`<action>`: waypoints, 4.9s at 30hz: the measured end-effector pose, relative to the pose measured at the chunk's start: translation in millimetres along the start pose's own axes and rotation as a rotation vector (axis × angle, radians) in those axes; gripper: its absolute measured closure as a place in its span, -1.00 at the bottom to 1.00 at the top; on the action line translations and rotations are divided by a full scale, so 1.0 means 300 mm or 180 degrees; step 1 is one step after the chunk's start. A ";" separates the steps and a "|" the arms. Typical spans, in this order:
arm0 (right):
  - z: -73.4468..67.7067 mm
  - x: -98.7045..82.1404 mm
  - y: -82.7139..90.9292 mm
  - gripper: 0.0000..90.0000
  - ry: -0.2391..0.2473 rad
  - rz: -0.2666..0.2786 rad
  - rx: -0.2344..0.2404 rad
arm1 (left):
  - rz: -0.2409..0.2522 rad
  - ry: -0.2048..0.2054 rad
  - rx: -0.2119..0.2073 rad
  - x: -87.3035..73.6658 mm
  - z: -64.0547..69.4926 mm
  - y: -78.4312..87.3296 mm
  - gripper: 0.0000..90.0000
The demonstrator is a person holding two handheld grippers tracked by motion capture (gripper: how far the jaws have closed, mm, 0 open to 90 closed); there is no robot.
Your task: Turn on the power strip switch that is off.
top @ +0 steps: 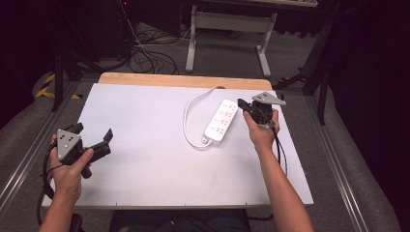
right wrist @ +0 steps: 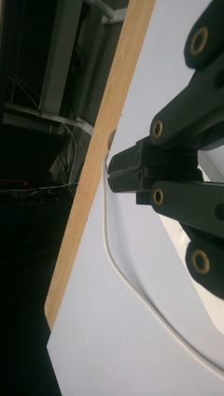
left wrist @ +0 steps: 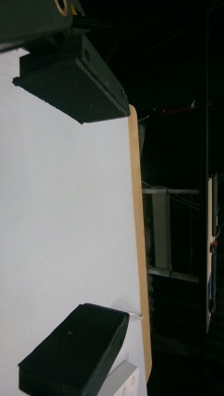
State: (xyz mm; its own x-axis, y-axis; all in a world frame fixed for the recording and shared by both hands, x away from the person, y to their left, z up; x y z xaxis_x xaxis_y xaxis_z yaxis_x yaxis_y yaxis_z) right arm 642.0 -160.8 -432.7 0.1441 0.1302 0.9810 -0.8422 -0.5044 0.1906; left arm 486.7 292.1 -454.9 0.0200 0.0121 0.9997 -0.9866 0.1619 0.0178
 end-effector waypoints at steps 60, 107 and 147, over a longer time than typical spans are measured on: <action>-0.028 -0.219 -0.273 1.00 0.0181 -0.0837 0.0094 | 0.0004 -0.0042 0.0091 -0.002 -0.021 0.052 -0.86; -0.059 -0.219 -0.278 1.00 0.0061 -0.0750 0.0241 | 0.0007 0.0017 0.0062 -0.002 -0.025 0.043 -0.86; -0.058 -0.224 -0.285 1.00 0.0141 -0.0778 0.0167 | 0.0021 0.0062 0.0059 0.001 -0.034 0.050 -0.86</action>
State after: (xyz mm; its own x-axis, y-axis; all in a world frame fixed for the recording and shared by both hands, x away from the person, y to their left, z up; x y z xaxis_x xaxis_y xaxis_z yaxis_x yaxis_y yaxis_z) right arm 695.2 -111.7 -515.4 0.3163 0.2904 0.9031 -0.7569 -0.4967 0.4247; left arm 473.7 304.7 -454.3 0.0166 0.0324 0.9993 -0.9896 0.1435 0.0118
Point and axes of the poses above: each handheld gripper's, and its own axes: y roughly backward along the jaws, x roughly out of its top, z roughly to its right, the point moved 8 cm from there along -y, roughly forward along the jaws, and after that the axes turned 9 degrees about z, right-handed, at the moved point
